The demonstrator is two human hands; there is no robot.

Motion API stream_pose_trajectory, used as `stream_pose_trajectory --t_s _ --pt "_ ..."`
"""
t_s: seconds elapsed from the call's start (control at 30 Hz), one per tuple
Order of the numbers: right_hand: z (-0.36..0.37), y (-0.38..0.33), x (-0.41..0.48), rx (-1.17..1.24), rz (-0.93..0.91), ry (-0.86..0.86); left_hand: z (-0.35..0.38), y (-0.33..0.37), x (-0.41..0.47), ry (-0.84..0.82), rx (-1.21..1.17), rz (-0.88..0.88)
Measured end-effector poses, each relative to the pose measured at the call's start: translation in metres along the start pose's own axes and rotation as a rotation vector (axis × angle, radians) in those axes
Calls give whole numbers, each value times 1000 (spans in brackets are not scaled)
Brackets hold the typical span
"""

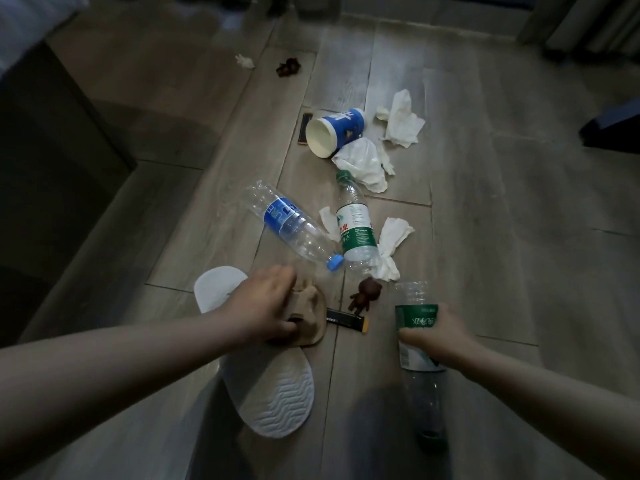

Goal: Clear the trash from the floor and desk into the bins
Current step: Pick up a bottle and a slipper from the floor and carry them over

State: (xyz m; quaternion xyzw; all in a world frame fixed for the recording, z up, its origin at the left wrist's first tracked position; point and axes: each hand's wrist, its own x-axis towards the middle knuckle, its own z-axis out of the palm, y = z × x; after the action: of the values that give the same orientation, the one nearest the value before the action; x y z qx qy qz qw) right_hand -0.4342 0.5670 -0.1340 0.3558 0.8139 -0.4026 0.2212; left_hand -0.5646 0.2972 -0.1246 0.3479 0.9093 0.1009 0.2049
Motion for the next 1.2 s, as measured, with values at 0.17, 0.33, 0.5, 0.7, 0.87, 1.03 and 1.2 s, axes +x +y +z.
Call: stream_pose_trajectory --t_s 0.17,0.33,0.5,0.7,0.87,1.03,1.2 --pt "-12 16 11 -46 105 185 4 22 4 -74 -54 179" --pt "-11 29 12 -61 110 265 17 39 19 -175 110 209" --pt "-12 31 11 -43 75 257 23 46 34 -228 183 238" --pt "-8 33 9 -30 53 304 26 55 36 -214 127 326" --pt "-7 34 9 -58 37 324 27 61 28 -228 155 497" --pt "-7 31 7 -54 35 322 37 67 26 -248 255 459" --pt "-8 29 7 -53 41 317 44 67 25 -264 196 333"
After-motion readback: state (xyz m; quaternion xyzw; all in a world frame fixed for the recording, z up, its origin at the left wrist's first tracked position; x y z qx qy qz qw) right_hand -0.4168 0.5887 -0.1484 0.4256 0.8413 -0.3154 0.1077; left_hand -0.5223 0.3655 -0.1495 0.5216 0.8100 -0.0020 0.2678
